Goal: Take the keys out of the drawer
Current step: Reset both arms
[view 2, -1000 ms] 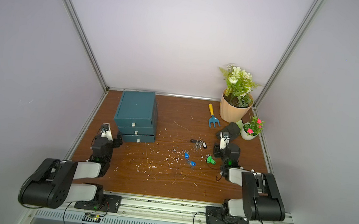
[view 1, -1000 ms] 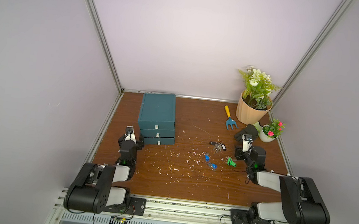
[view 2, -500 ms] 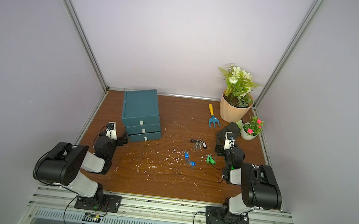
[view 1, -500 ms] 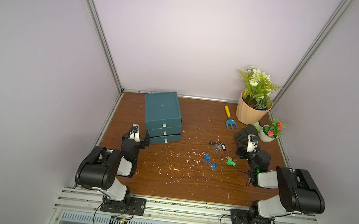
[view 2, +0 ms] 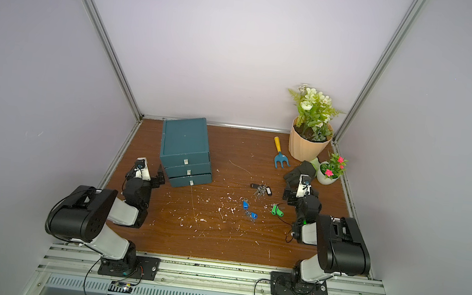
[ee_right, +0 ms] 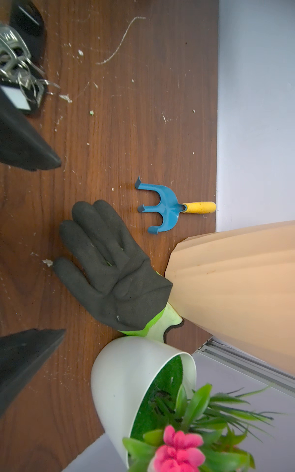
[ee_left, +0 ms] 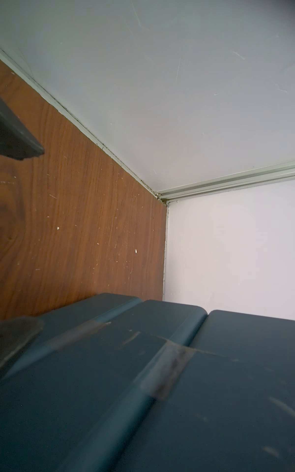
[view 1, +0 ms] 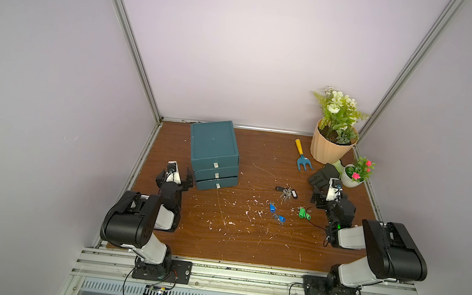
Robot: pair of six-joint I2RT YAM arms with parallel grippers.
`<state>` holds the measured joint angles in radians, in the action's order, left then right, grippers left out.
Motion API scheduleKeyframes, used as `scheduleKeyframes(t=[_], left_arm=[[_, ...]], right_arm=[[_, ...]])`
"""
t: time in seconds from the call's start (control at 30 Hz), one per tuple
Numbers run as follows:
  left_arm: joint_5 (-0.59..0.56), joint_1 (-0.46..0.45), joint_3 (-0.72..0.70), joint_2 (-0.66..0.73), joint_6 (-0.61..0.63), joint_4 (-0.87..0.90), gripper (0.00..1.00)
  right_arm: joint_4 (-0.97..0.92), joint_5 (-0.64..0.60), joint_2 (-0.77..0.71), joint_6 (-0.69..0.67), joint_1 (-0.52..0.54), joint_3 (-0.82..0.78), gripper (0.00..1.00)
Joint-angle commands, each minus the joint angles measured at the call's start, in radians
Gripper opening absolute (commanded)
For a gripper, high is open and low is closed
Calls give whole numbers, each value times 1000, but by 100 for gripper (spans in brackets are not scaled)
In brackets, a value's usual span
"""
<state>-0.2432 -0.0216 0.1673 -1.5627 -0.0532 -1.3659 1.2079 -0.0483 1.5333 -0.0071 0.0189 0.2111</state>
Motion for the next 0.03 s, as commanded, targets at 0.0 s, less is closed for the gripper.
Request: scheduleKeyframes(t=[0.0], left_arm=[[-10,-12,-3,4,0,-42,99]], right_arm=[[41,-14,-17,7,6,20,100]])
